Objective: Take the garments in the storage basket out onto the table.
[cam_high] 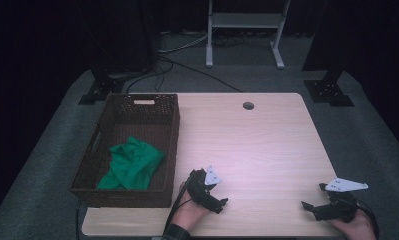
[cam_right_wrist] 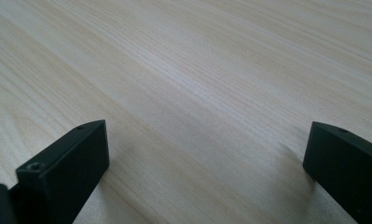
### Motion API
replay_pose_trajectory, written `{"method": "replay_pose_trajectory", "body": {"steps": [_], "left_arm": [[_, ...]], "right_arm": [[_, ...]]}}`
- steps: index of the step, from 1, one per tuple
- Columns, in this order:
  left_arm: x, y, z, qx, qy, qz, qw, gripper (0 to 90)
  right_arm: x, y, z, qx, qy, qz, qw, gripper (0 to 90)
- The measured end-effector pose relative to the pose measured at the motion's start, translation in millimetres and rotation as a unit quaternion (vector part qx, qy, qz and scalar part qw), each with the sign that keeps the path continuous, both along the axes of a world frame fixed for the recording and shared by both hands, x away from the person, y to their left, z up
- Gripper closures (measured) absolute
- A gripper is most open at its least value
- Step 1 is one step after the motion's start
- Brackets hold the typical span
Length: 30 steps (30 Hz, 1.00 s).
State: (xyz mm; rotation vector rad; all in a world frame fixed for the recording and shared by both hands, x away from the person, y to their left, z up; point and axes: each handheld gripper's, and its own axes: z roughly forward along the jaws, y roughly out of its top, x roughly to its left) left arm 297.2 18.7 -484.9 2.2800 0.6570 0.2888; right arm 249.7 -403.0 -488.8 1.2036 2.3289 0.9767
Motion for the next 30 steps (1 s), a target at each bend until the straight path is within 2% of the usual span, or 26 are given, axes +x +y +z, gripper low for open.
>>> {"method": "replay_pose_trajectory", "body": {"steps": [22,30], "left_arm": [[2.6,0.0,0.2,-0.002,0.000,-0.004,1.0000,0.0],[3.8,2.2,1.7,-0.020,-0.010,-0.003,0.9998,0.0]], "right_arm": [[1.0,0.4,0.0,0.000,0.000,-0.001,1.0000,0.0],[1.0,0.4,0.0,0.000,0.000,-0.001,1.0000,0.0]]}}
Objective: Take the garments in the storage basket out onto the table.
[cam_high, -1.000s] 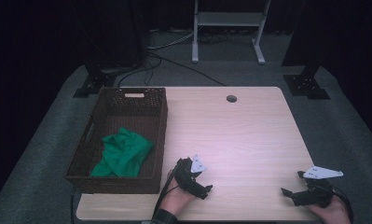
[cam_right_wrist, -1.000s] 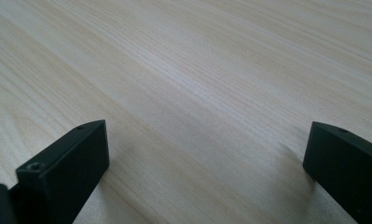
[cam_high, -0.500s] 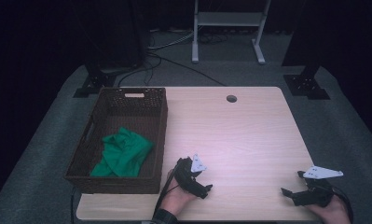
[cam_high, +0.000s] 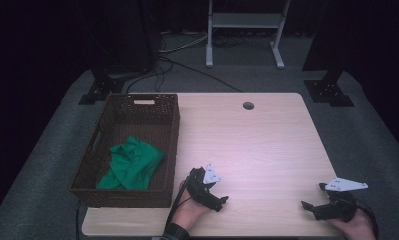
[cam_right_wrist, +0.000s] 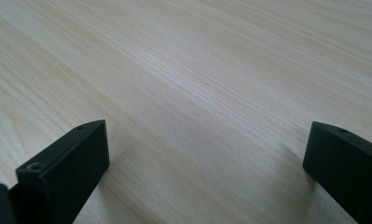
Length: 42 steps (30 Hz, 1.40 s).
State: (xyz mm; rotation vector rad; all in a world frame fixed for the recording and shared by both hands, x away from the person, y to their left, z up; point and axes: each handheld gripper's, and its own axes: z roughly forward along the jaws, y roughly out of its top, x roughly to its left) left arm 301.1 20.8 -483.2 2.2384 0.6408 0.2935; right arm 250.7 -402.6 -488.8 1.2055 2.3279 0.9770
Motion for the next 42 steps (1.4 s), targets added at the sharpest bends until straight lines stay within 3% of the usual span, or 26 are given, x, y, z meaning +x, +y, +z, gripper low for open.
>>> {"method": "replay_pose_trajectory", "body": {"steps": [42], "left_arm": [[3.8,6.7,3.0,-0.057,-0.018,-0.006,0.9982,0.0]], "right_arm": [[0.5,0.2,0.0,0.000,0.000,0.001,1.0000,0.0]]}}
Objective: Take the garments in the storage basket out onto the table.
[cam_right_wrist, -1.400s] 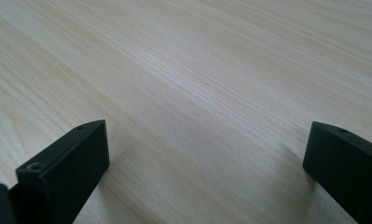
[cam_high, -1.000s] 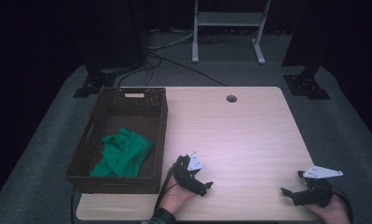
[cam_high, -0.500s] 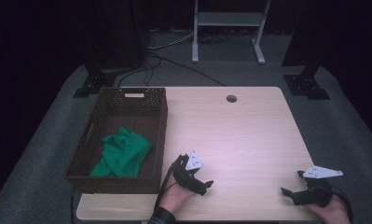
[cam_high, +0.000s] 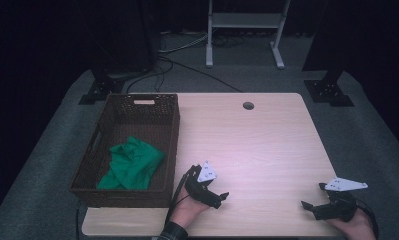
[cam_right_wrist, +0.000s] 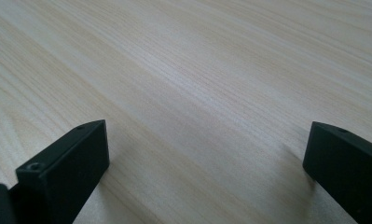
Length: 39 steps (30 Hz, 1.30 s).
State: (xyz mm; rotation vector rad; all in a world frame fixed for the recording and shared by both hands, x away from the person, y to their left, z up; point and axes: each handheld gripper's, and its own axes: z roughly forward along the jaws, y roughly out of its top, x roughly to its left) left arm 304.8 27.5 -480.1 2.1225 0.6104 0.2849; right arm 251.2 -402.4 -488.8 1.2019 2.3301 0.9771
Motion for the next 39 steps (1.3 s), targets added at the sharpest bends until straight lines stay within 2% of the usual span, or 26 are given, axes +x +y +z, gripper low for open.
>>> {"method": "replay_pose_trajectory", "body": {"steps": [22,39], "left_arm": [[0.8,4.5,2.8,-0.026,-0.011,0.005,0.9996,0.0],[0.8,6.9,5.4,-0.037,-0.019,0.007,0.9991,0.0]], "right_arm": [[0.2,0.1,0.0,0.000,0.000,0.001,1.0000,0.0],[0.3,0.2,0.0,0.000,0.000,0.002,1.0000,0.0]]}}
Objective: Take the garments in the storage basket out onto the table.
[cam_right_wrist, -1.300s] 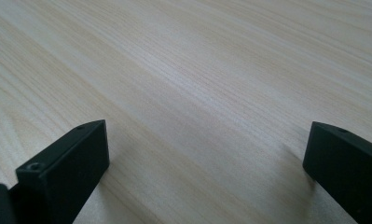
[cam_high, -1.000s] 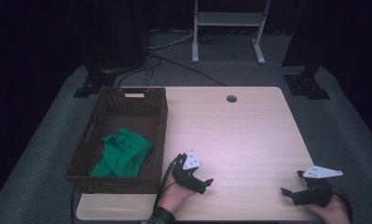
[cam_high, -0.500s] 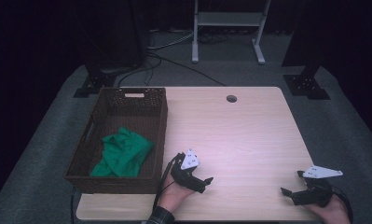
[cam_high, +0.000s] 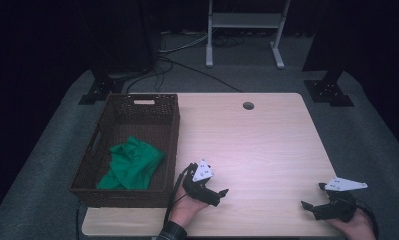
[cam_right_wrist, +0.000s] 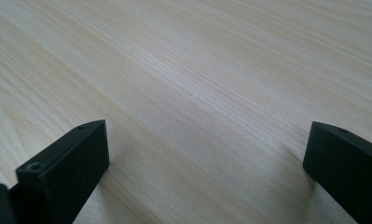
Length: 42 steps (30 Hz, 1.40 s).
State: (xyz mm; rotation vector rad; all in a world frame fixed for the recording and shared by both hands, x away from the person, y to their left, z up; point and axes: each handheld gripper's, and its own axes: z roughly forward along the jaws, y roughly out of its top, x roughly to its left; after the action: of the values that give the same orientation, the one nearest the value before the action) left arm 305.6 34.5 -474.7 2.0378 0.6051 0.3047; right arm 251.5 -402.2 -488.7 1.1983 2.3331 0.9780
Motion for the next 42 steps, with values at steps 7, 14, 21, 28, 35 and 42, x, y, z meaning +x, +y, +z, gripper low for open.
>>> {"method": "replay_pose_trajectory", "body": {"steps": [7,14,21,28,35,42], "left_arm": [[0.4,1.9,1.2,-0.005,-0.001,0.003,1.0000,0.0],[0.6,2.8,2.1,-0.009,-0.002,0.003,1.0000,0.0],[0.9,4.2,4.2,-0.009,-0.005,0.004,0.9999,0.0],[2.0,7.3,7.3,-0.014,-0.008,0.007,0.9998,0.0],[2.6,9.1,9.0,-0.016,-0.010,0.009,0.9998,0.0],[3.8,12.4,11.1,-0.021,-0.012,0.014,0.9996,0.0]], "right_arm": [[0.2,0.1,0.0,0.000,0.000,-0.001,1.0000,0.0],[0.7,0.9,0.1,0.000,0.000,-0.005,1.0000,0.0],[0.7,0.8,0.1,0.000,0.000,-0.005,1.0000,0.0],[0.7,0.8,0.0,0.000,0.000,-0.005,1.0000,0.0],[0.7,0.9,0.0,0.000,0.000,-0.004,1.0000,0.0],[0.7,0.9,0.0,0.000,0.000,-0.004,1.0000,0.0]]}}
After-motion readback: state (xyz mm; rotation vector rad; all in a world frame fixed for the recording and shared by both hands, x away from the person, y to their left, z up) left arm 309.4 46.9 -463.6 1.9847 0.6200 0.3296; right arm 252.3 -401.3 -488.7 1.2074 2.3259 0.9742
